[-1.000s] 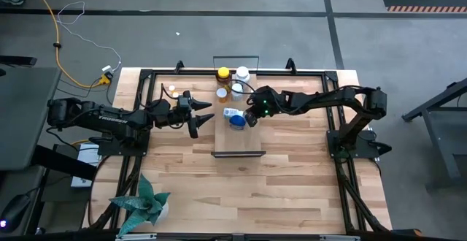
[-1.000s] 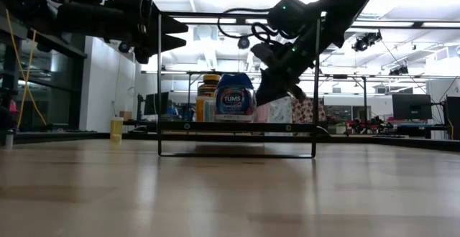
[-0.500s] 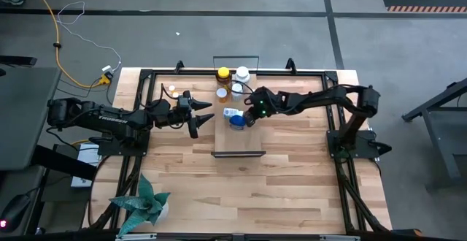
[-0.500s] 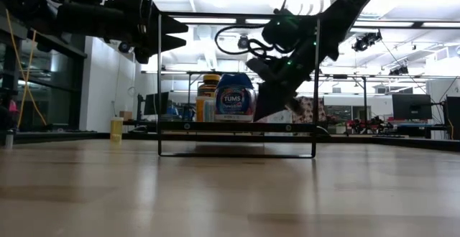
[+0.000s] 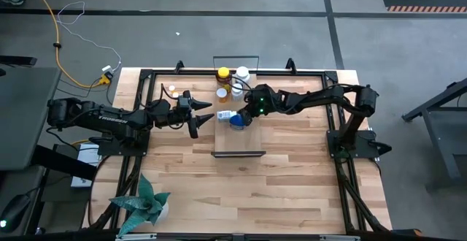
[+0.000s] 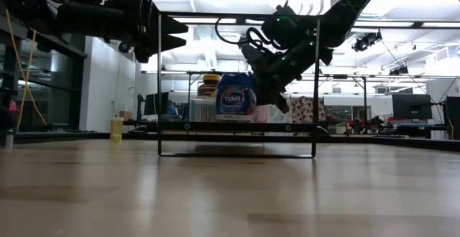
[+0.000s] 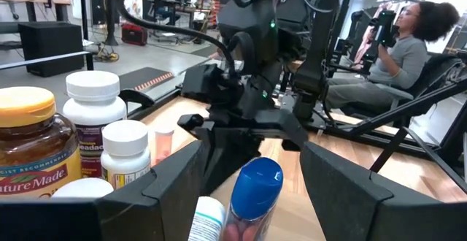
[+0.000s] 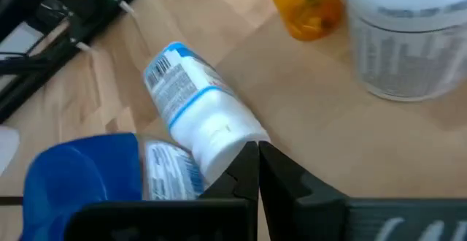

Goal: Pick and place medicine bottles onto shelf by color
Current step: Adjust the white and blue medicine bottle on the shelf

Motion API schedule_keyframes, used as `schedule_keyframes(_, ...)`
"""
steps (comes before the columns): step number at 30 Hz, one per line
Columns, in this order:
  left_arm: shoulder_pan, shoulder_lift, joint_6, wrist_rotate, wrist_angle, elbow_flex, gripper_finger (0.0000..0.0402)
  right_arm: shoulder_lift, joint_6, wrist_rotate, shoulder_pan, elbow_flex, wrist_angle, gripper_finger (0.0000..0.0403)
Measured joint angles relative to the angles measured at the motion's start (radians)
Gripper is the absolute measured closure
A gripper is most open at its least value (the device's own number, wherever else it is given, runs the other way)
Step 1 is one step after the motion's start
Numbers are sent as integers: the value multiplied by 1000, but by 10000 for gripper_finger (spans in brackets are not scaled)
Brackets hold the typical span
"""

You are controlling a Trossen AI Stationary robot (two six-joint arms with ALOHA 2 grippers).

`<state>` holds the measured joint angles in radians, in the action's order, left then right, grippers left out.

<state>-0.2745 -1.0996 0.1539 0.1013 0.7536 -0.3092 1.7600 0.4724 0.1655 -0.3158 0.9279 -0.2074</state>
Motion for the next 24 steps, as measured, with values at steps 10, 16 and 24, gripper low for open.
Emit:
schedule_keyframes(10,4,0,-64,46,-83,-2,183,-68,-29,-159,-7,0,176,403)
schedule_keyframes(16,15,-38,-114,175,-274,-71,181,-68,-29,-174,-7,0,178,403)
schedule_keyframes(24,16,-165,-122,114,-287,-107,141,-68,-36,-175,-7,0,200,403)
